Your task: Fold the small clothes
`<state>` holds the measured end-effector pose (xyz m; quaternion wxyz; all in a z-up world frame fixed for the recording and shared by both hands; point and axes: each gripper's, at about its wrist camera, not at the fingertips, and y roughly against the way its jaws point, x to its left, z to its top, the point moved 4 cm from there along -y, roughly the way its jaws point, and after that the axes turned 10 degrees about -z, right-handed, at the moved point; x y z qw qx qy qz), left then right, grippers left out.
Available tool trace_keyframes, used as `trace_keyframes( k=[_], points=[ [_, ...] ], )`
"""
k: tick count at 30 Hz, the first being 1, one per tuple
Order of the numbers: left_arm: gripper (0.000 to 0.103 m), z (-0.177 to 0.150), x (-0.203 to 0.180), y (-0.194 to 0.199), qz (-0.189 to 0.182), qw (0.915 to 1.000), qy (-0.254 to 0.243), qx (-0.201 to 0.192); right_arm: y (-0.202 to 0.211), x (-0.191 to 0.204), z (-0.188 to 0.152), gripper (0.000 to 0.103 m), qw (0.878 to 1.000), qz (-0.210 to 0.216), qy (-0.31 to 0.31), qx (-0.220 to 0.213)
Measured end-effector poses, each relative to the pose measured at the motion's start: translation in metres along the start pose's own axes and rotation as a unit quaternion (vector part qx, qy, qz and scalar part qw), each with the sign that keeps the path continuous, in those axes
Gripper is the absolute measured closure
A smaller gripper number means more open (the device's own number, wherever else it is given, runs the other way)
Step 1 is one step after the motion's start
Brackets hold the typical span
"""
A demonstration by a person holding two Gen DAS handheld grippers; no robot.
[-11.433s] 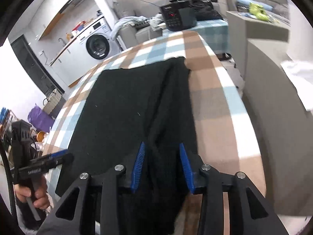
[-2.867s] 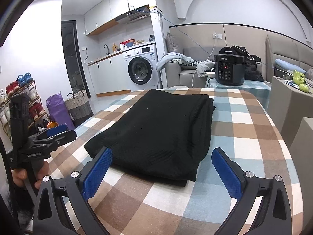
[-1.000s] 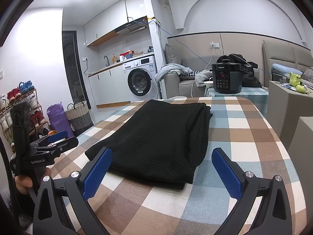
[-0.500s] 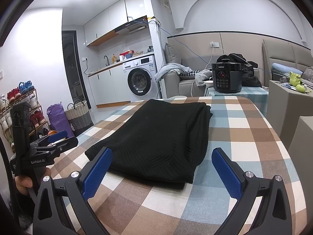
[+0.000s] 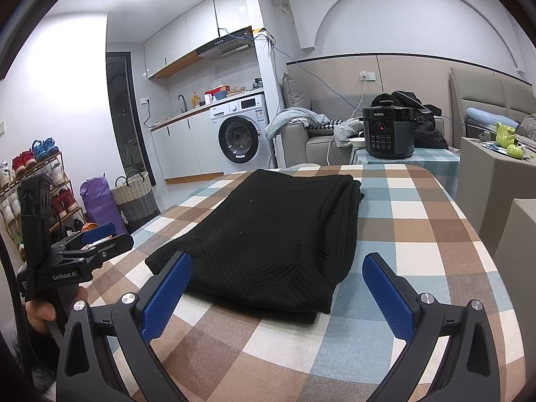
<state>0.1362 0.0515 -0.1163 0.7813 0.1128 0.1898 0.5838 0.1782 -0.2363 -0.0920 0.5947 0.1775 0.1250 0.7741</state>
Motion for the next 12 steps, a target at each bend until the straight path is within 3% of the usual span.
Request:
trace_keyframes(
  k=[12],
  points=[
    [0.001,-0.0005,0.0008,-0.0006,0.001,1.0,0.0,-0.001,0.0004,0.0002,0.0008,0.0,1.0,-0.001,0.0,0.0]
  ],
)
